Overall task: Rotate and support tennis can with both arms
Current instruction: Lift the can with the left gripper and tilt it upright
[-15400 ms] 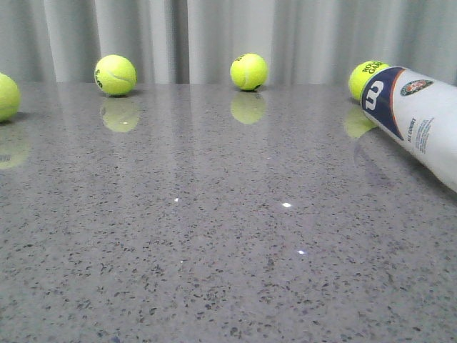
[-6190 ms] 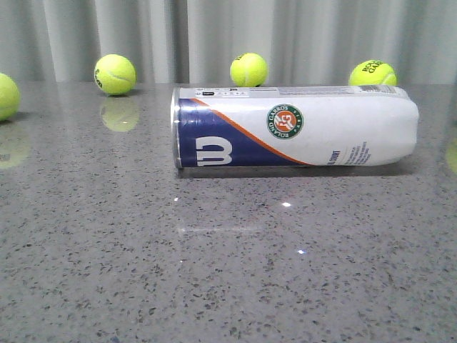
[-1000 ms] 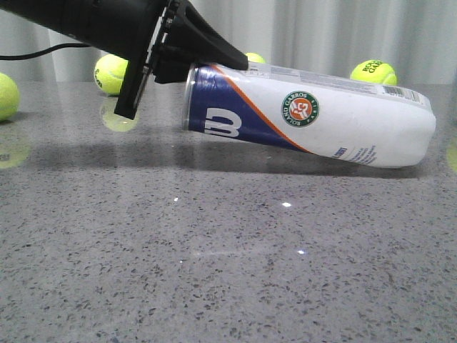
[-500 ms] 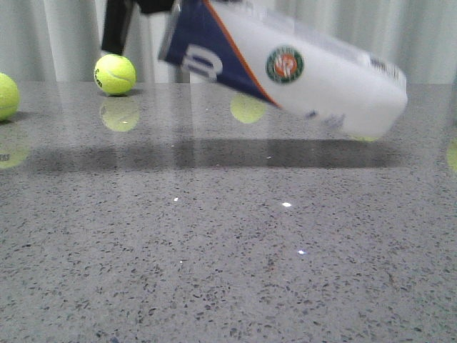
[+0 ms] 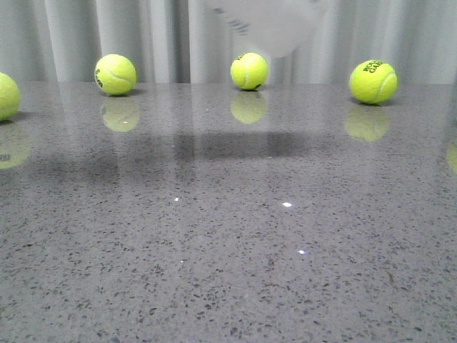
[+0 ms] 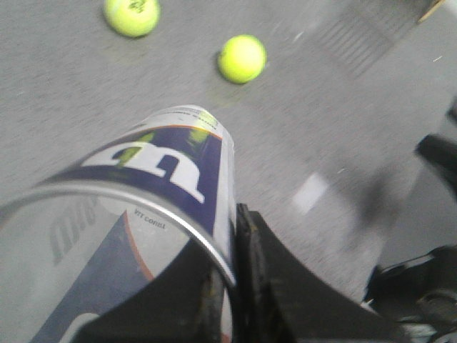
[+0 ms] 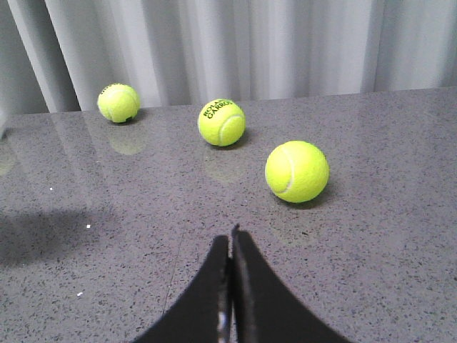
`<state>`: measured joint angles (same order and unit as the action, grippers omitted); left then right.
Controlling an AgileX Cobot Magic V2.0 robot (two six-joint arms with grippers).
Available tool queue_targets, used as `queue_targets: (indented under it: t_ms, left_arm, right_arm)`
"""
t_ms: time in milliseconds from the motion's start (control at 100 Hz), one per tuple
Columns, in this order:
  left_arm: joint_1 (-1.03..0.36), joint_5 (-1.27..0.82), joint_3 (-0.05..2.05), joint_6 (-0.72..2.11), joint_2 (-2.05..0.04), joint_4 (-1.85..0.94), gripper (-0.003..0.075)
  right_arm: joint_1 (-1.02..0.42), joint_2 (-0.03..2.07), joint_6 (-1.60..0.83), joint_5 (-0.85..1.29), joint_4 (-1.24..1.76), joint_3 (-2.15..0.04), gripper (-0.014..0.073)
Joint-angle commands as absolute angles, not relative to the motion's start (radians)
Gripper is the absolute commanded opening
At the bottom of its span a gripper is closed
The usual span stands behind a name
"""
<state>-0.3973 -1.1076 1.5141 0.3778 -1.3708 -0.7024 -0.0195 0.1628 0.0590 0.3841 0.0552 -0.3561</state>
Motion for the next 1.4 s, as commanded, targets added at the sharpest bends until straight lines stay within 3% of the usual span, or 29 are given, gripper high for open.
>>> queue_targets:
  t_ms: [0,390,1000,1140,1390]
  left_arm:
    - [-0.426,-1.129,1.588,0.292,-1.337,-0.621,-0.0021]
    - [-0.624,-1.275,1.657,0.11,-1.341,-0.205,-0.0021]
    - [-0.654,-1.275,1.659,0.113,-1.467,-0.197,-0.0016]
    - [-0.654,-1.275,1.661,0.113,-1.467,-0.197,0.0078]
    - [-0.654,-1.267,1.661,0.113,-1.467,-0.199,0.0368]
  right_arm:
    - [-0.015,0.172,0.054,0.309,0.056,-0.38,-0.0066]
    - [-0.015,0.172,0.054,0.309,0.056,-0.38,-0.0066]
    - [-0.015,0.172,0.054,0.309,0.056,-0.38,-0.0066]
    - [-0.015,0.172,0.054,0.309,0.056,-0.38,-0.0066]
    - [-0.015,0.172,0.054,0.309,0.056,-0.38,-0.0066]
